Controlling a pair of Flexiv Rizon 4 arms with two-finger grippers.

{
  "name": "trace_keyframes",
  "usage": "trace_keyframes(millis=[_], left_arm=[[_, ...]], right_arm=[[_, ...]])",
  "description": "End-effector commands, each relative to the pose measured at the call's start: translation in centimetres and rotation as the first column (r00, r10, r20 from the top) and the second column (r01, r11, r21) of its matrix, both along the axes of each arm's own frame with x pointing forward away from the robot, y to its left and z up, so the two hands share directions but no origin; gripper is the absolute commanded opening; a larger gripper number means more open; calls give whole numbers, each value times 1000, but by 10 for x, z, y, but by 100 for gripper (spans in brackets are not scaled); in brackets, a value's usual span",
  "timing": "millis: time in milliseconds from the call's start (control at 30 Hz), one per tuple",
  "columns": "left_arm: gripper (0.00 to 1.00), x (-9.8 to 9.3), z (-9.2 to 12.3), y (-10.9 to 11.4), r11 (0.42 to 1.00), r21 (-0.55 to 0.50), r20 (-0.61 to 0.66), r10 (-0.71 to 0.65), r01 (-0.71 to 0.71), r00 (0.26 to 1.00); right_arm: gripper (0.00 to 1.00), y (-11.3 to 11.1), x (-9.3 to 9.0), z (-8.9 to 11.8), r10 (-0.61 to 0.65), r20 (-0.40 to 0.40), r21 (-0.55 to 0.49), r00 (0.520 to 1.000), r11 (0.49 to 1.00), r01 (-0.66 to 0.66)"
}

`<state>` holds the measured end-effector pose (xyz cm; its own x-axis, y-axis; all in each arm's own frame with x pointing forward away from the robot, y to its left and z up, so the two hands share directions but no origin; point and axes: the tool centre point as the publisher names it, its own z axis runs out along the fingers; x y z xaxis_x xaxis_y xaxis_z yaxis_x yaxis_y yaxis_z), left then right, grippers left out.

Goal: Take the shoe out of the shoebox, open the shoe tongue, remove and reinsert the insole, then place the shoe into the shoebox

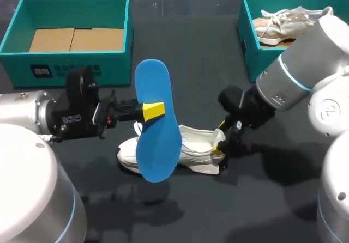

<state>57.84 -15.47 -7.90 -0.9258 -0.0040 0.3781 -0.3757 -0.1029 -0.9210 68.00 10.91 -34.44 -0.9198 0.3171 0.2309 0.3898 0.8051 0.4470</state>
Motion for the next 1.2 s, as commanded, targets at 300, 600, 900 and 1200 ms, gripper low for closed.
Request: trace_keyframes(millis=[300, 600, 900, 1200], left_arm=[[0, -1, 0, -1, 1000, -1, 0, 3, -3, 1000], [0, -1, 0, -1, 1000, -1, 0, 3, -3, 1000], [0, -1, 0, -1, 1000, -1, 0, 3, -3, 1000], [0, -1, 0, -1, 1000, -1, 0, 3, -3, 1000]], right_arm=[[100, 5, 0, 7, 63, -162, -446, 985, 886, -130], [100, 5, 0, 7, 63, -162, -446, 985, 886, -130], [100, 0, -4, 6, 48, -100, -466, 994, 880, -89], [100, 1, 4, 22, 79, -17, -467, 997, 881, -78]])
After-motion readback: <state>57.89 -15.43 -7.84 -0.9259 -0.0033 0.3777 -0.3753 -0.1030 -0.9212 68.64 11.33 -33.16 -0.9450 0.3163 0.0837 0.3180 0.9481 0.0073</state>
